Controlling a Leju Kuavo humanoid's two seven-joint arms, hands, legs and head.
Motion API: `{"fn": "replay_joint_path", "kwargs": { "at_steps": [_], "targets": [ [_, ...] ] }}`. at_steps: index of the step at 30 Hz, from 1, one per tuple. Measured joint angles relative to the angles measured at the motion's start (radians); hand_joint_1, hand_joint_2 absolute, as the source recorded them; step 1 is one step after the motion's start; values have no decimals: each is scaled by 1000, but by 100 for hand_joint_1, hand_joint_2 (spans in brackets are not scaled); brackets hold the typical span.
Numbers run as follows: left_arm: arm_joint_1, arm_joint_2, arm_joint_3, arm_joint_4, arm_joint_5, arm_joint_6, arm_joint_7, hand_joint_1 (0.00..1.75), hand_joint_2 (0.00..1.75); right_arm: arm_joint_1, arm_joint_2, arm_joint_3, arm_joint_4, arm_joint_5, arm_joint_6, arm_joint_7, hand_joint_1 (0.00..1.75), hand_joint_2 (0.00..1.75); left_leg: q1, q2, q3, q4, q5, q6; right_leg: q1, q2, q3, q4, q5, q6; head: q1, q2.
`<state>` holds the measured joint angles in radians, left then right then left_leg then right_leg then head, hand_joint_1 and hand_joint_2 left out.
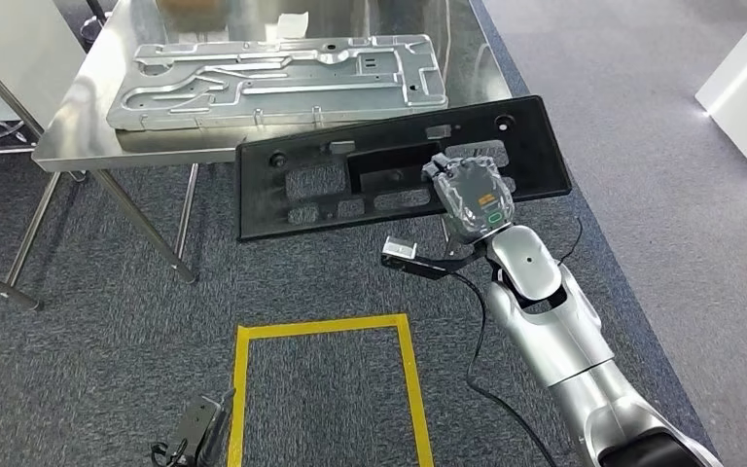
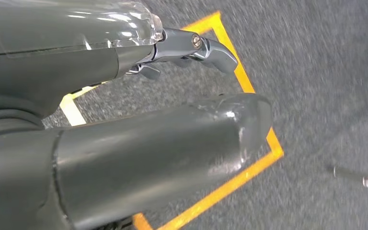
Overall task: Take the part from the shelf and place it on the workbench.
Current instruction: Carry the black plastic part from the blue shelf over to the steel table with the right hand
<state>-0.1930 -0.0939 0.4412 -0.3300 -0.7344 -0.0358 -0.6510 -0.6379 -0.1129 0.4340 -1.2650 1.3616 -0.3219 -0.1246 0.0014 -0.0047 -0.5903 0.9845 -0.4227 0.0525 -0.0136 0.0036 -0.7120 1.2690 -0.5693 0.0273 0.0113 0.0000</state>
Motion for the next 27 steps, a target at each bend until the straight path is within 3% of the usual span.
{"fn": "replay_joint_path", "kwargs": {
  "at_steps": [1,2,4,6,8,11,13,15,16,17,19,20,21,25,27],
  "targets": [
    [0,-1,-3,0,-1,0,2,0,0,0,0,9,3,-2,4,-3,175,175,2,-1,9,2,-9,-3,-5,-1,-24,17,14,5,0,0],
    [0,-1,-5,0,-2,0,3,0,0,0,0,17,5,-3,6,-4,175,175,5,-3,19,6,-19,-7,-9,-2,-28,-3,48,10,0,0],
    [0,-3,-8,1,-2,0,4,0,0,-2,0,28,8,-4,7,-5,175,175,10,-6,37,17,-43,-17,-16,-4,10,-124,140,17,0,0],
    [-2,-4,-11,1,-2,2,6,0,0,-8,2,36,9,-6,6,-6,175,175,10,-8,46,27,-65,-32,-14,-5,51,-220,173,12,2,0],
    [-4,-4,-13,1,-3,7,12,0,0,-12,5,45,11,-8,5,-7,175,175,9,-7,50,25,-77,-46,-7,-3,62,-237,156,-3,2,0],
    [-6,-5,-14,1,-2,21,34,0,0,-12,9,56,13,-8,1,-5,175,175,12,-3,54,48,-94,-63,-9,0,83,-246,144,-27,-5,0],
    [-8,-4,-14,2,-1,30,61,0,0,-12,10,65,15,-9,-8,-2,175,175,13,-1,-2,156,-132,-70,-10,-1,103,-252,131,-38,-11,0],
    [-5,-1,-14,4,-2,36,88,0,0,-9,10,73,19,-11,-15,-2,175,175,14,-1,-94,289,-162,-73,-7,0,121,-252,114,-43,-12,0],
    [-3,1,-14,6,-3,40,99,0,0,-7,10,76,22,-11,-16,-2,175,175,14,-1,-127,320,-152,-73,-5,1,132,-252,105,-43,-12,0],
    [-1,5,-14,7,-4,44,114,0,0,-5,10,79,25,-12,-17,-2,175,175,14,-1,-141,310,-121,-70,-3,3,145,-252,95,-43,-12,0],
    [0,16,-14,11,-12,56,166,0,0,-5,10,84,28,-13,-22,-2,175,175,11,-1,-119,192,-16,-59,-1,4,174,-253,73,-40,-12,0],
    [0,24,-14,14,-19,63,202,0,0,-8,10,87,29,-14,-27,-2,175,175,8,-1,-98,131,22,-53,1,5,187,-254,63,-37,-10,0],
    [1,33,-14,18,-26,69,232,0,0,-12,10,90,30,-15,-32,-2,175,175,4,0,-78,81,40,-45,1,6,195,-257,55,-33,-10,0],
    [0,62,-14,25,-34,80,254,0,0,-22,9,103,19,-20,-39,-4,175,175,-1,-1,-44,31,20,-23,1,6,205,-249,52,-9,-9,0],
    [-8,69,-13,25,-33,78,241,0,0,-26,6,108,2,-27,-40,-7,175,175,4,-4,-24,20,14,-12,0,2,171,-182,40,-2,-6,0]
  ]
}}
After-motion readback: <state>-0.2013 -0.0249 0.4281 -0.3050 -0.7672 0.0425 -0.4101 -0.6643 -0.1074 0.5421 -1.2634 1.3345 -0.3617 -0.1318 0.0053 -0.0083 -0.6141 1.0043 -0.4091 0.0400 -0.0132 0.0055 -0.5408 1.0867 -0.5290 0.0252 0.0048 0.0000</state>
